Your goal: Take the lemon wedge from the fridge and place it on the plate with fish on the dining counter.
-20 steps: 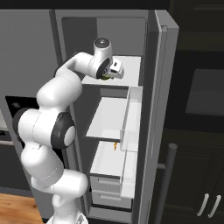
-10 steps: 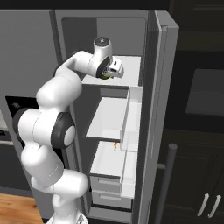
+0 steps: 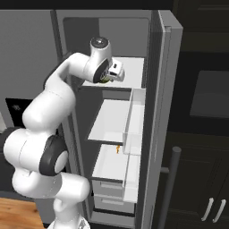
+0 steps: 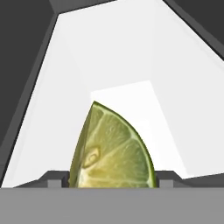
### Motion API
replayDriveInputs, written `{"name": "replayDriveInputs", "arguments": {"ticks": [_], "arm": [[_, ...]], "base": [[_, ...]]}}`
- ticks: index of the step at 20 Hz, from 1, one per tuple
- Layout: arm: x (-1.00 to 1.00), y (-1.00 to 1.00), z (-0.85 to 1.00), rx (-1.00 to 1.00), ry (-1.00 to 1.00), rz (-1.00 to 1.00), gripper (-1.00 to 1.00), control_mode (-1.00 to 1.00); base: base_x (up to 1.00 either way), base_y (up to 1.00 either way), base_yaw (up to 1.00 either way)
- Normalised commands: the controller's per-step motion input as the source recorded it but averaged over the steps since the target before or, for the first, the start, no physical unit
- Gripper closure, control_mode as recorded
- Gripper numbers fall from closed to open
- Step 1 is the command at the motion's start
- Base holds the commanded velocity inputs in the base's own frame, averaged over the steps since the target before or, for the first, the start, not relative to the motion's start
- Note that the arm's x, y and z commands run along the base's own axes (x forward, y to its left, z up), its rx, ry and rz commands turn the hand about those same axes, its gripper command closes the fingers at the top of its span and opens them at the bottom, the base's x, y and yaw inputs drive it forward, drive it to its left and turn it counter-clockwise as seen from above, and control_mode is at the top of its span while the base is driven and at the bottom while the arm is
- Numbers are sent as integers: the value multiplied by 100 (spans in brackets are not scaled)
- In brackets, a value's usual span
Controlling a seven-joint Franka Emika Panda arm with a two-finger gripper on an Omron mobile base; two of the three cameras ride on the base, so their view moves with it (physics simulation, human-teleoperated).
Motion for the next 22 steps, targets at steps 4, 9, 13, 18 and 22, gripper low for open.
{"name": "replayDriveInputs", "arguments": {"ticks": [4,9,13,18,22], "arm": [[-100,6,50,0,-9,-1,100,-100],[-100,14,50,1,-4,-6,100,-100],[-100,28,-1,0,1,-6,100,-100],[-100,30,-19,0,5,-5,100,-100],[-92,16,-22,-1,-2,-1,100,-100]], "base": [[0,0,0],[0,0,0],[0,0,0],[0,0,0],[0,0,0]]}}
